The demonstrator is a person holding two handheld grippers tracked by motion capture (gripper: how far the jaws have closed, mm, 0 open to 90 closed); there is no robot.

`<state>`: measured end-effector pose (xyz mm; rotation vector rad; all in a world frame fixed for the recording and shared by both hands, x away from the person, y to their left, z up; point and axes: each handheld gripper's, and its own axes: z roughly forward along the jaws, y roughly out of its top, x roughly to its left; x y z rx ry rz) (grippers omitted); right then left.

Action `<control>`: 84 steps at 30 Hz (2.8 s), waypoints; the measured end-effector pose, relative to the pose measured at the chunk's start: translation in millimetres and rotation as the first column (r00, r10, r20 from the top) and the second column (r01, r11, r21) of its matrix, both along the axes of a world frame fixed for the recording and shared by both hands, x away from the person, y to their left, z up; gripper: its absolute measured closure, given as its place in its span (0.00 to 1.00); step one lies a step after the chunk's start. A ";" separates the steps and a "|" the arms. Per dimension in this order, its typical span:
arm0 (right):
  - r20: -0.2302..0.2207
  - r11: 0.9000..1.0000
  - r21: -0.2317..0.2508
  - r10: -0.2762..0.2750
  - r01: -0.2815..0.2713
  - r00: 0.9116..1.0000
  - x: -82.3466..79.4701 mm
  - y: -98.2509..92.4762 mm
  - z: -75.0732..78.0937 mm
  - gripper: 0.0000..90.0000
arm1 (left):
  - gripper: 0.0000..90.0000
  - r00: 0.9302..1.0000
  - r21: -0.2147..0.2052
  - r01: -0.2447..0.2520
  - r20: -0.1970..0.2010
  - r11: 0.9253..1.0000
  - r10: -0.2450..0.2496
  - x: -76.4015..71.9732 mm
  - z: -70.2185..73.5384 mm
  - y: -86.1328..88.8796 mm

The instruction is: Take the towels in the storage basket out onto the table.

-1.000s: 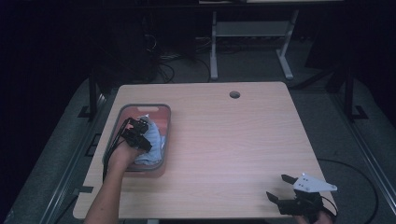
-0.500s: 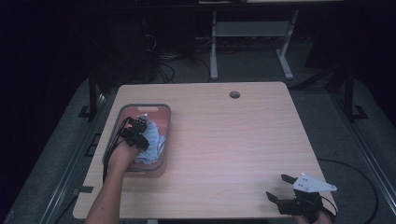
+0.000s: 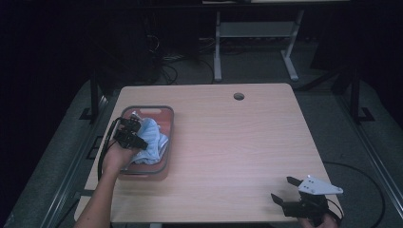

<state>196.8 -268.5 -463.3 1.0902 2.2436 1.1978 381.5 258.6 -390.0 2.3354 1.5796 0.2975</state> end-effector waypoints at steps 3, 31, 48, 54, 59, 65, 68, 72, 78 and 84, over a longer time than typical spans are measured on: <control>0.003 1.000 -0.002 -0.001 0.001 1.000 -0.7 0.0 0.8 0.17 | 0.72 1.000 -0.028 0.006 0.022 1.000 -0.005 -4.2 6.5 3.0; 0.024 1.000 0.010 -0.011 0.011 1.000 -1.2 -8.1 3.2 0.17 | 0.72 0.991 -0.280 0.012 0.134 0.960 0.027 -23.0 57.3 20.7; 0.027 1.000 0.016 -0.021 0.021 0.999 -0.8 -9.4 3.6 0.17 | 0.72 0.984 -0.326 0.078 0.174 0.942 -0.022 -22.3 80.0 0.7; 0.028 1.000 0.016 -0.021 0.021 0.999 -0.6 -9.9 4.2 0.17 | 0.72 0.982 -0.330 0.101 0.183 0.939 -0.042 -20.2 84.6 -11.1; 0.027 1.000 0.016 -0.018 0.017 0.999 -0.5 -9.8 3.6 0.17 | 0.72 0.980 -0.329 0.121 0.188 0.936 -0.061 -18.5 88.5 -21.3; 0.023 1.000 0.017 -0.020 0.020 1.000 -0.2 -9.3 3.7 0.17 | 0.71 0.978 -0.325 0.142 0.191 0.935 -0.082 -15.7 89.9 -34.3; 0.019 1.000 0.018 -0.021 0.021 1.000 -0.4 -9.4 3.2 0.17 | 0.71 0.977 -0.323 0.159 0.191 0.933 -0.100 -15.3 89.5 -41.1; 0.018 1.000 0.014 -0.020 0.019 1.000 -0.2 -8.6 3.5 0.17 | 0.71 0.974 -0.326 0.177 0.193 0.929 -0.117 -14.9 90.3 -48.2; 0.019 1.000 0.013 -0.019 0.019 1.000 0.1 -8.4 3.2 0.17 | 0.71 0.972 -0.329 0.190 0.197 0.925 -0.130 -12.8 92.3 -57.6; 0.017 1.000 0.015 -0.019 0.019 1.000 -0.3 -8.5 3.6 0.17 | 0.71 0.968 -0.330 0.215 0.196 0.919 -0.156 -11.1 93.0 -67.6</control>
